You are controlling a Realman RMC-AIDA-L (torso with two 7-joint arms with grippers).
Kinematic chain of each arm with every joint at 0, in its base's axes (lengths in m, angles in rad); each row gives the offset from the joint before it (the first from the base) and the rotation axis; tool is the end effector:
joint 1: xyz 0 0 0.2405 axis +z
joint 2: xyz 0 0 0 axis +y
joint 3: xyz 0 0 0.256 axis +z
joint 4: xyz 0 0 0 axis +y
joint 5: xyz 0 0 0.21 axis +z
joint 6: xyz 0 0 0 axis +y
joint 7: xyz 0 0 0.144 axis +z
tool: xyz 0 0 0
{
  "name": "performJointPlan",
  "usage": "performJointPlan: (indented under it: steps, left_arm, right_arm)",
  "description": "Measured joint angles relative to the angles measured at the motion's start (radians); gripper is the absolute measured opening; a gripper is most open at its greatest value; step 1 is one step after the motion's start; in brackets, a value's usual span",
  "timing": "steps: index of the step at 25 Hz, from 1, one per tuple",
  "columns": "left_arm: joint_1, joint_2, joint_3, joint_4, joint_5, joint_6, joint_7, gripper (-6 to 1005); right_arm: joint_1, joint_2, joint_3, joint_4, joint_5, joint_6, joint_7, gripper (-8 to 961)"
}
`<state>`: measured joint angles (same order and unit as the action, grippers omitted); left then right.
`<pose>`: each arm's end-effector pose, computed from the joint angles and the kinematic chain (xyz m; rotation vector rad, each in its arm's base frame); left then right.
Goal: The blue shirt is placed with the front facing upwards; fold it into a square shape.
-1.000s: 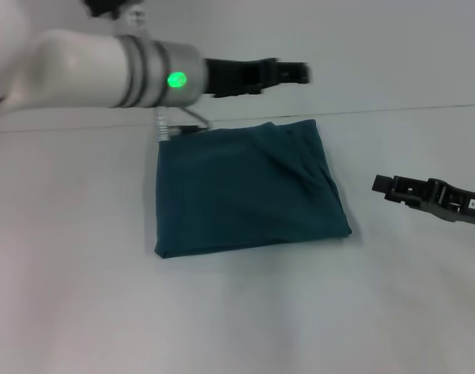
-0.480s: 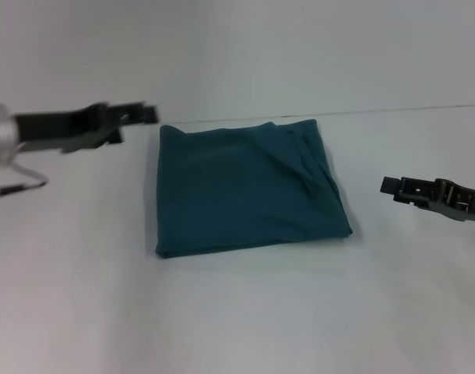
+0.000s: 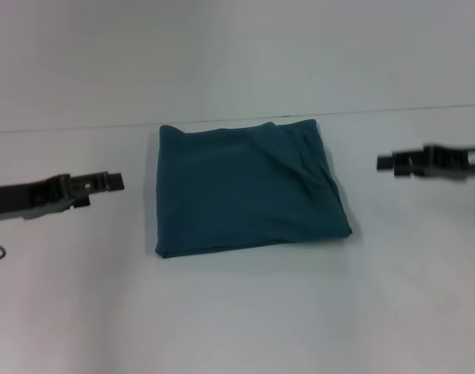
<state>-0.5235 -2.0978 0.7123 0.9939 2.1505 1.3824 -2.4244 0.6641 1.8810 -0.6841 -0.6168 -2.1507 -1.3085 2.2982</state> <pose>-0.2590 0.3709 0.0495 -2.1644 -1.6082 -0.6287 0.2866 0.4038 0.0770 -2.1697 1.5950 0.5215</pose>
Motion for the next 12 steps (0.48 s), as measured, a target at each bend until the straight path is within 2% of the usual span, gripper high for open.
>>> performJointPlan:
  steps: [3,6,9,10,11,12]
  left_arm:
    - [0.027,-0.011,-0.006,0.016,0.0,0.011,0.003,923]
    - [0.044,-0.017,-0.02,0.031,0.0,0.025,0.005,923]
    - [0.055,-0.02,-0.047,0.038,-0.001,0.042,0.012,923]
    - [0.058,-0.02,-0.058,0.039,-0.002,0.045,0.013,923]
    - [0.061,-0.02,-0.073,0.041,-0.004,0.046,0.014,923]
    - [0.064,-0.02,-0.087,0.043,-0.005,0.046,0.014,923]
  right_arm:
    - [0.082,-0.001,-0.003,-0.065,-0.099,0.0,0.073,537]
    - [0.163,0.011,-0.011,-0.109,-0.194,0.001,0.15,537]
    - [0.244,0.036,-0.02,-0.118,-0.276,0.016,0.222,537]
    - [0.28,0.055,-0.04,-0.109,-0.304,0.033,0.261,537]
    - [0.28,0.055,-0.04,-0.109,-0.304,0.033,0.261,537]
    - [0.298,0.065,-0.058,-0.1,-0.311,0.045,0.278,537]
